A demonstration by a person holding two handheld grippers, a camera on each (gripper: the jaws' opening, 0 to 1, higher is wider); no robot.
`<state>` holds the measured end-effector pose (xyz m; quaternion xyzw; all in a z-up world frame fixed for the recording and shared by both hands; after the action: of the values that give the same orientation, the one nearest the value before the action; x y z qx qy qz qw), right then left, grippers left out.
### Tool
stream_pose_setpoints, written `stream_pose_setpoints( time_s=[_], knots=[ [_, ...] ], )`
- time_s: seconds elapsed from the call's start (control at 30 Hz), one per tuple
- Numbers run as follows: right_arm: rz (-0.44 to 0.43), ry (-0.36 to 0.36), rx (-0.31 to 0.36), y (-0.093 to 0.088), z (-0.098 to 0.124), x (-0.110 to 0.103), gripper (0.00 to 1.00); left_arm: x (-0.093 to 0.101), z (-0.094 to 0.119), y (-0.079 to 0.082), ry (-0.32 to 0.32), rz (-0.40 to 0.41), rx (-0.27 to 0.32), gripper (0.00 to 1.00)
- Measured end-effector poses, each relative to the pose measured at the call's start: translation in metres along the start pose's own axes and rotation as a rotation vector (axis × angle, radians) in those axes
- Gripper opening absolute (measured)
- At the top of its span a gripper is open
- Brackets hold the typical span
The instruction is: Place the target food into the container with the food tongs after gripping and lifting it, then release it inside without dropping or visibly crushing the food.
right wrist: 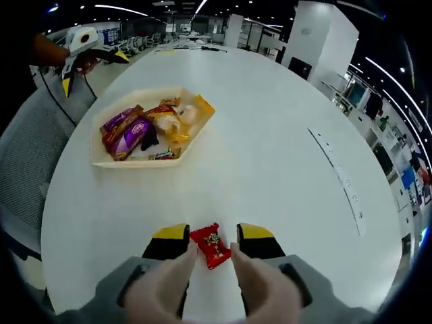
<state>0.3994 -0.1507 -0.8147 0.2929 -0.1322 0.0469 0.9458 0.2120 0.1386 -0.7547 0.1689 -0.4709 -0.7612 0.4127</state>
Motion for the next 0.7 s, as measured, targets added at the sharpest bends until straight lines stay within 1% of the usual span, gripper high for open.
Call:
stream_pose_setpoints(
  time_s=[0.03,0.07,0.1,0.2,0.23,0.27,0.3,0.43,0.47,0.5,0.53,0.6,0.7],
  knots=[
    [-0.018,0.016,0.012,0.0014,-0.0014,-0.0030,0.25,0.0000,-0.0002,0.0000,0.000,-0.001,-0.001,0.99],
    [-0.022,0.001,0.029,0.0042,-0.0019,-0.0002,0.25,0.0000,-0.0002,-0.0001,-0.001,-0.001,-0.001,0.99],
    [-0.047,0.008,0.015,0.0025,-0.0023,0.0000,0.24,-0.0002,-0.0003,-0.0004,-0.001,-0.001,-0.002,0.99],
    [-0.072,0.012,0.007,0.0023,-0.0020,-0.0020,0.22,0.0001,-0.0003,-0.0003,-0.002,-0.002,-0.002,0.99],
    [-0.102,0.004,-0.002,0.0007,-0.0017,-0.0011,0.21,-0.0002,-0.0005,-0.0004,-0.003,-0.002,-0.002,0.99],
    [-0.159,0.004,-0.009,-0.0010,-0.0017,-0.0015,0.20,-0.0005,-0.0007,-0.0005,-0.004,-0.003,-0.003,0.99],
    [-0.161,-0.007,-0.006,-0.0009,-0.0017,0.0003,0.20,-0.0006,-0.0008,-0.0003,-0.004,-0.003,-0.002,0.99],
    [-0.211,-0.029,-0.030,-0.0028,-0.0020,0.0019,0.18,-0.0003,-0.0010,0.0001,-0.005,-0.004,-0.001,0.99],
    [-0.213,-0.032,-0.033,-0.0020,-0.0023,0.0015,0.18,-0.0004,-0.0013,0.0001,-0.006,-0.004,0.000,0.99],
    [-0.219,-0.036,-0.034,-0.0021,-0.0023,0.0016,0.18,-0.0001,-0.0013,0.0001,-0.007,-0.004,-0.001,0.99],
    [-0.242,-0.044,-0.036,-0.0025,-0.0024,0.0027,0.17,0.0001,-0.0014,0.0001,-0.007,-0.006,-0.002,0.99],
    [-0.241,-0.050,-0.038,-0.0029,-0.0019,0.0035,0.17,0.0007,-0.0015,0.0001,-0.009,-0.007,-0.002,0.99],
    [-0.274,-0.068,-0.038,-0.0042,-0.0012,0.0053,0.17,0.0013,-0.0014,-0.0008,-0.008,-0.008,-0.006,0.99]
  ],
)
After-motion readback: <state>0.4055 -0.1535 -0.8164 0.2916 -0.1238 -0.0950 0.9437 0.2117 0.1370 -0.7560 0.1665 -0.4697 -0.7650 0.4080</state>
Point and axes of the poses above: the point that each gripper's makers call its tool centre point, and the gripper's own axes: z roughly backward along the fingers, x roughly to its right, y roughly out of its top, the point moved 2 cm from there along z, roughly backward along the fingers, and after that the axes turned 11 degrees about z, right-handed, at the moved point
